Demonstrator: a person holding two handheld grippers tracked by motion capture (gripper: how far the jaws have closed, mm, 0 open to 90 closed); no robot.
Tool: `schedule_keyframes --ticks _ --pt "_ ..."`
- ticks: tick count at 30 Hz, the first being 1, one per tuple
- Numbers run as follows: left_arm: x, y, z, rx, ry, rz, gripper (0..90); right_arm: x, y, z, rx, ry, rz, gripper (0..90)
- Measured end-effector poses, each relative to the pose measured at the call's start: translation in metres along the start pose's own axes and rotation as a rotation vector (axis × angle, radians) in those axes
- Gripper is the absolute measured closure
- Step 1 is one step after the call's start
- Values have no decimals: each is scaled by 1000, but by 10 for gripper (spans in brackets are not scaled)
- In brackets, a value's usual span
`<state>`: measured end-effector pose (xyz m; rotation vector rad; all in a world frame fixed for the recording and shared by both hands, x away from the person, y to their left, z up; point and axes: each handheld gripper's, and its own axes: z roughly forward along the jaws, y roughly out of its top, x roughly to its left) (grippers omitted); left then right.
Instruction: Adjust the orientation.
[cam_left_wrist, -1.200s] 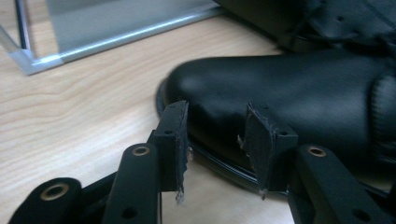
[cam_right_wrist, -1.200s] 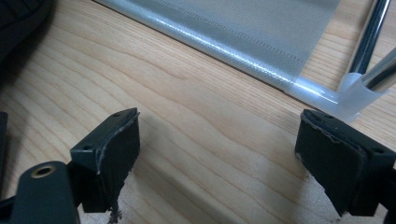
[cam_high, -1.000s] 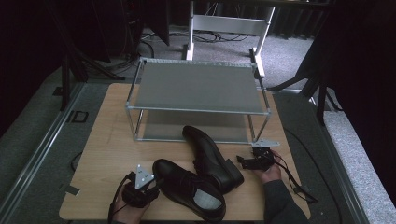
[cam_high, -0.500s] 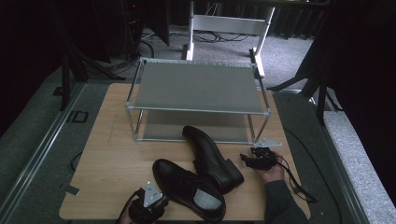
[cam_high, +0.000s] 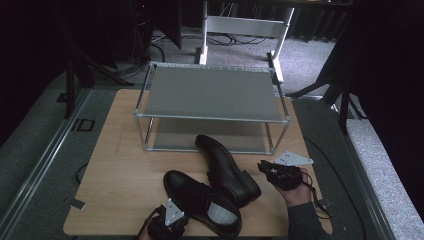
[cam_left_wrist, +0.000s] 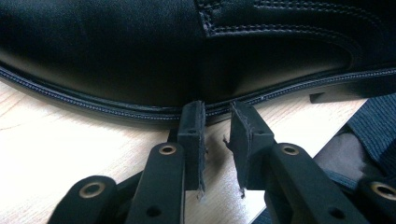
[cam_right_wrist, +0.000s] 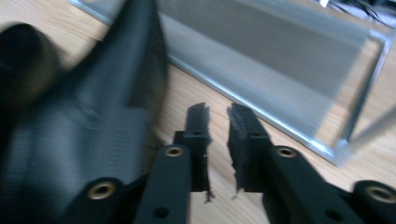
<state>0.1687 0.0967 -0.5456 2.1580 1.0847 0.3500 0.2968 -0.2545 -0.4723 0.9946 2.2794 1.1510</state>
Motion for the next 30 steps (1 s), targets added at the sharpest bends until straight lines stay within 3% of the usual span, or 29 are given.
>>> schedule_keyframes --ticks 3,4,11,24,30 --pt "2 1 0 0 -5 -5 771 8 5 -6 -15 41 -5 862" --pt "2 1 1 0 -1 -2 771 13 7 -8 -20 78 -3 873" --pt "10 7 6 -6 20 -8 767 28 10 -3 -10 118 -44 874" --pt "20 21 17 0 57 4 769 44 8 9 41 136 -102 874" --pt "27 27 22 1 46 3 771 47 5 15 67 136 -120 882"
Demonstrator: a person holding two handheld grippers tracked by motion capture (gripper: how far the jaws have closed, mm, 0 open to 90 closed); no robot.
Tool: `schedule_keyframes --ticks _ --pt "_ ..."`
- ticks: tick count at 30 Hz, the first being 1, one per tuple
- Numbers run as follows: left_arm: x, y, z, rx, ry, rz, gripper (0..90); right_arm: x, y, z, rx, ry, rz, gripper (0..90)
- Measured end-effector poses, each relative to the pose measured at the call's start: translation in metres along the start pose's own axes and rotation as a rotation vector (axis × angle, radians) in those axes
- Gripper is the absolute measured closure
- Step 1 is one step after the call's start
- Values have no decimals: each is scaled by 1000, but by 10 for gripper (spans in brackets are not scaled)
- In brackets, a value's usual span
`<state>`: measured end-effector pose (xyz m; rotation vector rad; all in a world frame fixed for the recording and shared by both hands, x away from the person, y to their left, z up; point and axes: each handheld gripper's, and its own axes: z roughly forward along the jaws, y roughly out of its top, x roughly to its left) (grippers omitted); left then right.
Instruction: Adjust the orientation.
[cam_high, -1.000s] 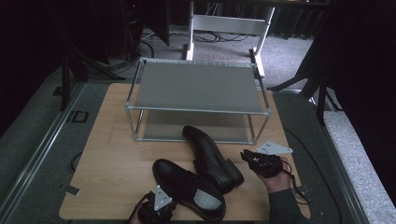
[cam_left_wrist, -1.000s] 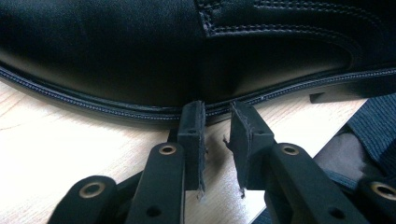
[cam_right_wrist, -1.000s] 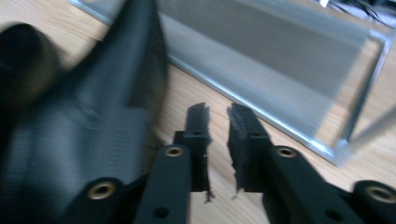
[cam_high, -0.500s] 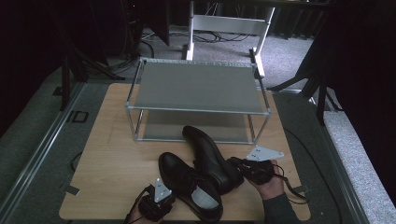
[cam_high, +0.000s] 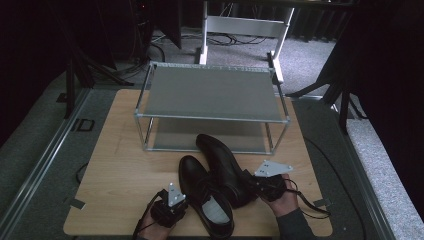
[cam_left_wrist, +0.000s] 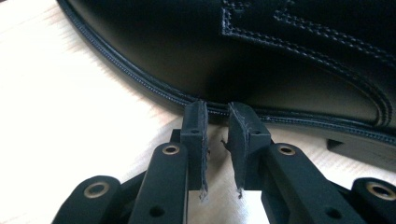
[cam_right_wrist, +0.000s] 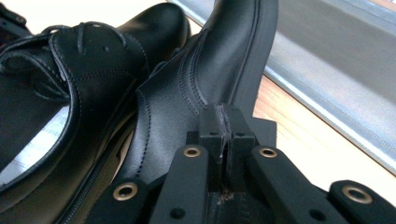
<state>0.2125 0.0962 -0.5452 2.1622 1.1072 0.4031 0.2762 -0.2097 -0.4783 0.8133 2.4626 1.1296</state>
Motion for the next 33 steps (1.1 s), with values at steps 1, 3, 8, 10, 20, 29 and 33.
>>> schedule_keyframes --ticks 1,3,8,10,20,29,33 --pt "1 1 0 1 0 3 771 0 0 1 4 -3 -2 883" --pt "2 1 1 0 -3 7 770 -1 -2 1 2 -1 0 885" --pt "3 -1 1 -13 -8 -2 762 -2 -2 1 -2 2 5 890" --pt "3 -1 1 -17 -9 -3 753 -2 -3 1 -3 -1 3 893" --pt "7 -5 2 -35 -17 -18 704 -8 -3 0 -9 -6 9 898" --pt "8 -5 2 -37 -12 -20 665 -11 -3 -1 -7 -75 2 899" --pt "8 -5 2 -38 -13 -22 660 -28 -6 -2 -9 -129 79 900"
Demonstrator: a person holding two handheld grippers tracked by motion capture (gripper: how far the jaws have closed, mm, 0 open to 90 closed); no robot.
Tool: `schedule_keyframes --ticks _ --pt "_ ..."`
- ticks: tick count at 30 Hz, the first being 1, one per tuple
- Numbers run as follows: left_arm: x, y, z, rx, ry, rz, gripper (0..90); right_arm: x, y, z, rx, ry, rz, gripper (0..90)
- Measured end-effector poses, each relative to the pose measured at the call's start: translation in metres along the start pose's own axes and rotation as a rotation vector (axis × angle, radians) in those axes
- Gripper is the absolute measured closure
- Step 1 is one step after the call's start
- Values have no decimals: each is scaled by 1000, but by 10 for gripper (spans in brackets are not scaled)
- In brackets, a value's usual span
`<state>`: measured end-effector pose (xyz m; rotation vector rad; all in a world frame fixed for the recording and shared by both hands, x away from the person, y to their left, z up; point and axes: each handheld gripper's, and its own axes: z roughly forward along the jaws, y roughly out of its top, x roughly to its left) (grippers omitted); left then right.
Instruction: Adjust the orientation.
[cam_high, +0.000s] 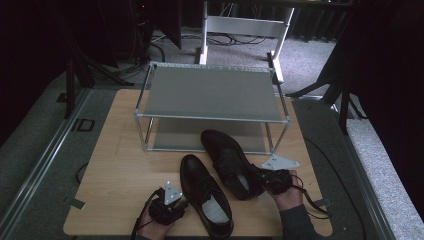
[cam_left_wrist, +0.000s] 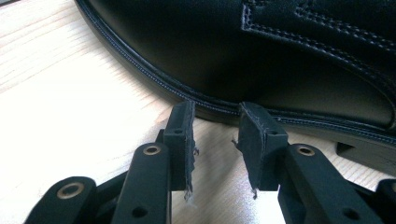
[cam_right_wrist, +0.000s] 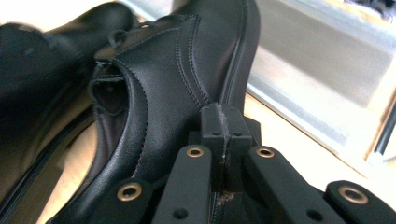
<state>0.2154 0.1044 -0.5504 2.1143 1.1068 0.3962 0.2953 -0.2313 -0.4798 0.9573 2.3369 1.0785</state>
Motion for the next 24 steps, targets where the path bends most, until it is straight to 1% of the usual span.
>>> schedule_keyframes --ticks 1,4,8,10,11,16,20,22,24 --pt "0 0 0 -1 -1 -2 659 -4 -1 1 -2 -2 18 900" --pt "0 0 0 -2 -3 -4 656 -15 -4 3 4 -26 44 900" --pt "1 0 1 -3 -4 -8 654 -27 -7 6 19 -36 73 899" --pt "1 0 1 -4 0 -7 654 -30 -8 8 25 -44 84 899" --pt "0 0 1 -4 1 -7 654 -33 -11 9 30 -50 97 899" --pt "1 2 3 -3 3 -16 656 -46 -17 14 45 -49 147 899" --pt "2 6 6 -3 16 -20 662 -53 -21 17 60 -49 180 899" --pt "2 7 7 -2 19 -20 668 -54 -22 18 60 -45 185 899" --pt "4 12 11 -1 26 -29 669 -56 -24 19 67 -49 194 898"
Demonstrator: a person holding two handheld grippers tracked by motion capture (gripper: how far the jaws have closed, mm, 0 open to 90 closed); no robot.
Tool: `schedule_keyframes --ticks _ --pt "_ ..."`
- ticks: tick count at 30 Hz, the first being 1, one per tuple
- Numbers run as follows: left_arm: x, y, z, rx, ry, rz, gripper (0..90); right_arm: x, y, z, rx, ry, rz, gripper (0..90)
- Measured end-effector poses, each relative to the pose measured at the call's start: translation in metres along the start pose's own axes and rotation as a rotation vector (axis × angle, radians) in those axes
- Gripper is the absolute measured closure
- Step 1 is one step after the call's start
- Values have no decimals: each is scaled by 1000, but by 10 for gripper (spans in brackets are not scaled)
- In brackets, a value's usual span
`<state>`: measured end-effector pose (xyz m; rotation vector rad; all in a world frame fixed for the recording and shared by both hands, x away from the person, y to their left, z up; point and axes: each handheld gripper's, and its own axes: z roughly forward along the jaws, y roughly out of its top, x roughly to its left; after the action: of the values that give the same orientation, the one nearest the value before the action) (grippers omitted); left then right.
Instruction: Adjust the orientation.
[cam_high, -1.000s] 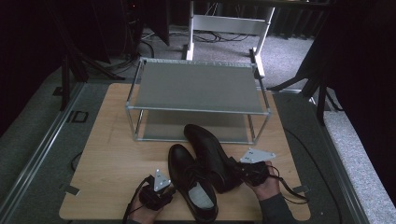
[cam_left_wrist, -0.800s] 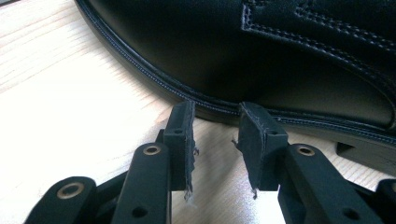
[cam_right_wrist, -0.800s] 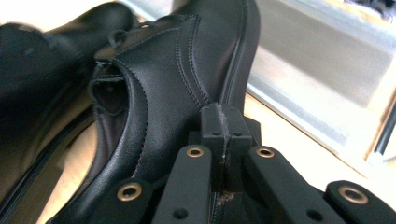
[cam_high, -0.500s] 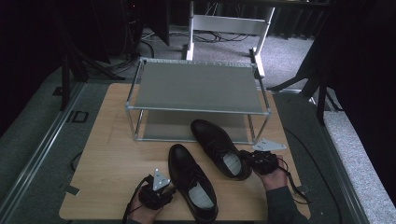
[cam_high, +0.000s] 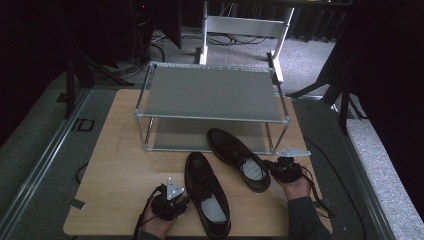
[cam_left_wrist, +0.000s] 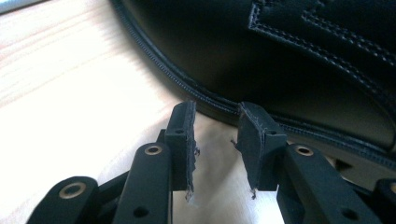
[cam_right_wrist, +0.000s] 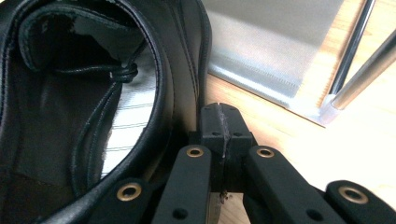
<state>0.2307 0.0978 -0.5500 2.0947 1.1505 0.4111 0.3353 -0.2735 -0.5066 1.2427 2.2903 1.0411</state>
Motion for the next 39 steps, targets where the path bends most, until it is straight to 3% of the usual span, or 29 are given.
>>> schedule_keyframes --ticks 11,17,22,25,29,31,33,34,39 --pt "2 2 3 7 -15 -17 627 -7 -4 -1 24 -32 9 853" --pt "-4 -2 -7 10 -29 -2 626 -4 8 -19 -36 -47 -8 786" --pt "-9 -8 -13 19 -39 7 624 6 21 -25 -75 -17 -43 719" --pt "-13 -10 -12 26 -52 16 624 11 25 -16 -31 -26 -80 696" --pt "-17 -10 -8 32 -66 24 623 11 28 1 28 -24 -91 684" --pt "-19 -10 -6 34 -59 28 628 10 29 6 43 -12 -91 769" --pt "-18 -10 -6 34 -66 22 624 9 30 8 52 -14 -96 849" --pt "-18 -10 -6 34 -67 19 624 11 31 8 63 -29 -108 855" --pt "-17 -10 -6 34 -68 19 624 18 32 0 75 -4 -124 860"
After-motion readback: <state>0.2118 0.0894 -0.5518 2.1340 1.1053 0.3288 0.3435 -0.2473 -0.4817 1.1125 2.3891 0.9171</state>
